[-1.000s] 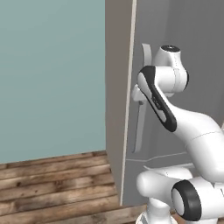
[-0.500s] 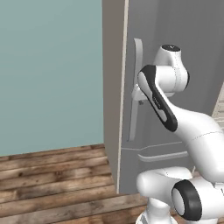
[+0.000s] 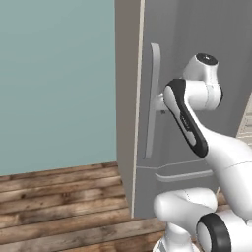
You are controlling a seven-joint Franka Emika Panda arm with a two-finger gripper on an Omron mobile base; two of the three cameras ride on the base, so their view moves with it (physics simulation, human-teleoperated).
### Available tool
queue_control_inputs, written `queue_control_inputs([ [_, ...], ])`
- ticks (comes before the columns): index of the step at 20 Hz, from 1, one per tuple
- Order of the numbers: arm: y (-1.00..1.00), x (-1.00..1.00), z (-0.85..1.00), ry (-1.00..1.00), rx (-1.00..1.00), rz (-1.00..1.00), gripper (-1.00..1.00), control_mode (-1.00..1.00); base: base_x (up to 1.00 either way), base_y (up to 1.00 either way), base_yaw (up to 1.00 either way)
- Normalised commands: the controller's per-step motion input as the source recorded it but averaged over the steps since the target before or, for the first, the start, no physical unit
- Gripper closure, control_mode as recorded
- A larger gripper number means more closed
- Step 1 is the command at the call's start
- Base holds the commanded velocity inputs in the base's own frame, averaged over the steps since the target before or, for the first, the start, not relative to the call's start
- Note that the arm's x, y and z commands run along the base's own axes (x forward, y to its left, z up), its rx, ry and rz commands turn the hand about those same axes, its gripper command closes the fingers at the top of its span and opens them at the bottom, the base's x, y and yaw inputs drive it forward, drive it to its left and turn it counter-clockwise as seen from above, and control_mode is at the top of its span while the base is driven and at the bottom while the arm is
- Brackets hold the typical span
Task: Retrieve the sausage and cheese from the fridge and place them on the cutting board on the counter.
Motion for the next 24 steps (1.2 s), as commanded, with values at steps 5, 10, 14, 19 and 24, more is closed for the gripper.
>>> queue_control_inputs([
  [5,-0.06,0.17,0.0,-0.27,0.01,-0.05,-1.0,-1.0,0.0,0.0,0.0],
  [10,0.0,0.48,0.0,-0.13,0.02,-0.02,-1.0,-1.0,0.0,0.0,0.0],
  [14,-0.21,0.61,0.07,-0.13,0.06,-0.02,-1.0,-1.0,0.0,0.0,0.0],
  [19,-0.09,0.61,0.27,-0.03,0.08,-0.07,-1.0,-1.0,0.0,0.0,0.0],
  [24,0.0,0.49,0.18,0.0,0.03,-0.14,-1.0,-1.0,0.0,0.0,0.0],
])
